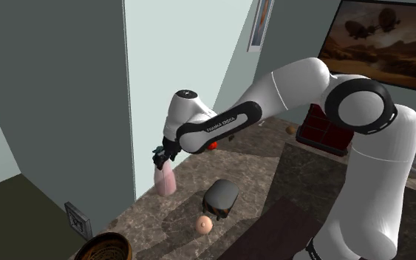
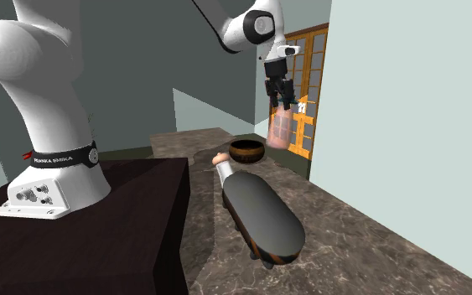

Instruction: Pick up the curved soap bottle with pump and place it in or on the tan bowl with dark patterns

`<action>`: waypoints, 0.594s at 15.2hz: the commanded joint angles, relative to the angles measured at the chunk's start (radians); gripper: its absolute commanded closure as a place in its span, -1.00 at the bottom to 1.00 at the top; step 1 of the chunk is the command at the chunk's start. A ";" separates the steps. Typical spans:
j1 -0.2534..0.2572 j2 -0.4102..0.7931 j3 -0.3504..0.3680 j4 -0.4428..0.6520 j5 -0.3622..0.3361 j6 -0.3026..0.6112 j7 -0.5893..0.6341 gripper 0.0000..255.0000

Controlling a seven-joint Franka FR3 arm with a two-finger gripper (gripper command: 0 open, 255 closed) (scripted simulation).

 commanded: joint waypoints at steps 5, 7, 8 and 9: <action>0.102 0.005 0.027 0.049 -0.047 -0.056 0.156 1.00; 0.137 0.018 0.035 0.078 -0.063 -0.078 0.205 1.00; 0.154 0.026 0.040 0.095 -0.071 -0.089 0.230 1.00; 0.171 0.034 0.044 0.112 -0.079 -0.101 0.254 1.00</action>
